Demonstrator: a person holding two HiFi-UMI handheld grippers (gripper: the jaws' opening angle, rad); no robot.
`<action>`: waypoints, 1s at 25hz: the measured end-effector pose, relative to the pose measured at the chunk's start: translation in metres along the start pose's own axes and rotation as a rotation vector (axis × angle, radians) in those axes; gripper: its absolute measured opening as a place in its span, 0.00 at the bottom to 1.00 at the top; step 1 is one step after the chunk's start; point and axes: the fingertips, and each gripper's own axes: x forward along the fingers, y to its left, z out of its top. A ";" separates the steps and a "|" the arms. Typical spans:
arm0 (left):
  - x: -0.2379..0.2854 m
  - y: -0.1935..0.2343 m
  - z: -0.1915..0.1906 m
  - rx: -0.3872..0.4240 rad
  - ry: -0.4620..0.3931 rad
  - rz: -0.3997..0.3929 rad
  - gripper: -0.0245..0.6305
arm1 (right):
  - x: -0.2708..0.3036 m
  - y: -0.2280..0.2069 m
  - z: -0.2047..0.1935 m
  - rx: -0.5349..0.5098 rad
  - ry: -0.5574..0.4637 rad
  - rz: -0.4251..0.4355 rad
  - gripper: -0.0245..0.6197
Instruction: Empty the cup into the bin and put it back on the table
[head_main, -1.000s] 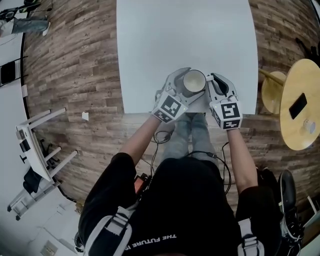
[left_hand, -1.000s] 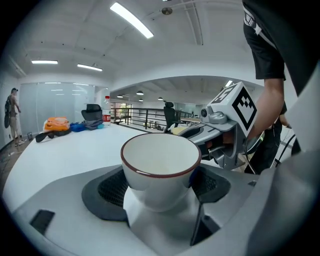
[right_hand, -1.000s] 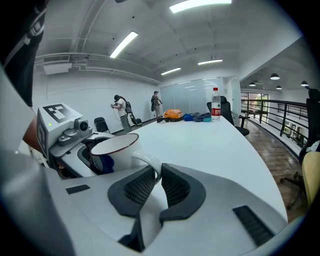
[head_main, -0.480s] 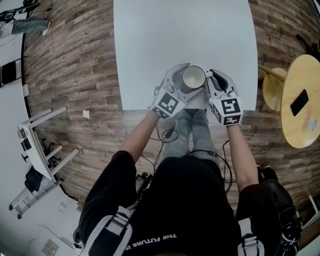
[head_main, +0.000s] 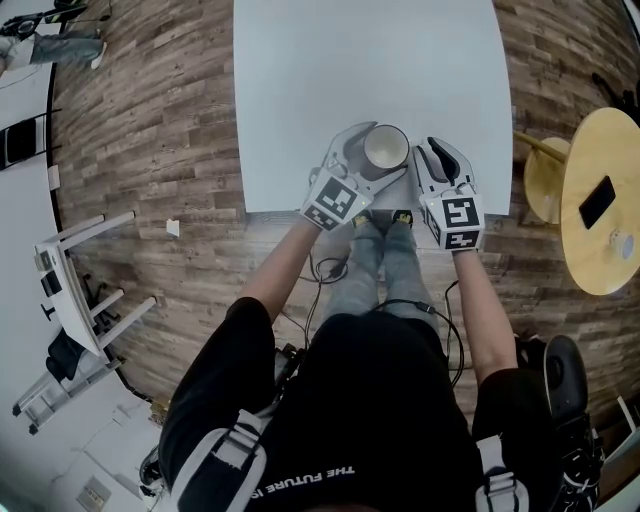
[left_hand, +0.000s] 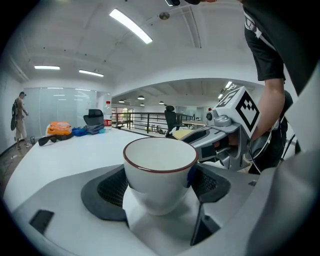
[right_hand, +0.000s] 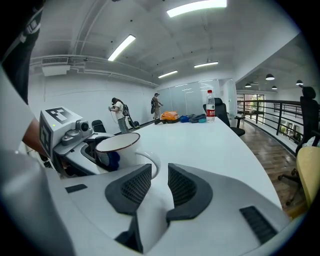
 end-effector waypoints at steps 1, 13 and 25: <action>-0.001 0.000 0.002 0.006 -0.003 0.005 0.61 | -0.003 0.000 0.000 -0.002 -0.001 0.000 0.18; -0.043 -0.001 0.032 -0.060 -0.074 0.080 0.61 | -0.056 -0.006 0.015 -0.067 -0.030 -0.033 0.19; -0.173 -0.073 0.144 -0.080 -0.207 0.310 0.53 | -0.173 0.061 0.127 -0.100 -0.265 -0.034 0.19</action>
